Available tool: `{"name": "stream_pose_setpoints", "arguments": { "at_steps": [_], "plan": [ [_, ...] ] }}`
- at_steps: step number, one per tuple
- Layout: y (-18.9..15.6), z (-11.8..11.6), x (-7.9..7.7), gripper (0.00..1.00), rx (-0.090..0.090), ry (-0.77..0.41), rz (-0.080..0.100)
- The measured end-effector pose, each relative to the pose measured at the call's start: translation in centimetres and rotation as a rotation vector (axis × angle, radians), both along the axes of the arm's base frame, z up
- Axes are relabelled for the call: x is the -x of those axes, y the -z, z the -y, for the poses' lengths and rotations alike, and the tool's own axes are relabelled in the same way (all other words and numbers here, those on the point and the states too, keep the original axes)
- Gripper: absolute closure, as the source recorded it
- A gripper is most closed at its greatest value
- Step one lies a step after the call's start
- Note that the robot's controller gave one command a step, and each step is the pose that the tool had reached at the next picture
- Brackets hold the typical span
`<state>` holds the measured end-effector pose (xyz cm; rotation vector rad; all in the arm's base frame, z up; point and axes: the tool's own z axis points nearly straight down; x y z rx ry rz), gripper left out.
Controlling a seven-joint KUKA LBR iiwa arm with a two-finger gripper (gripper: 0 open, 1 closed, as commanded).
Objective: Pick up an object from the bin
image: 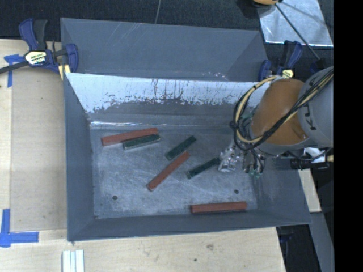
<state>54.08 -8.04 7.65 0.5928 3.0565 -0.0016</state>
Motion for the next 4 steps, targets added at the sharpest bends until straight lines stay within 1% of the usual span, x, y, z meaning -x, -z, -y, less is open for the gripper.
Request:
{"name": "stream_pose_setpoints", "arguments": {
  "at_steps": [1,2,3,4],
  "plan": [
    [0.18,-0.06,0.19,0.0,-0.002,-0.001,-0.008],
    [0.0,-0.01,0.0,1.0,0.0,0.0,0.0],
    [0.18,-0.07,0.19,0.0,-0.002,-0.001,-0.008],
    [0.0,-0.02,0.0,1.0,0.0,0.0,0.0]
  ]
}}
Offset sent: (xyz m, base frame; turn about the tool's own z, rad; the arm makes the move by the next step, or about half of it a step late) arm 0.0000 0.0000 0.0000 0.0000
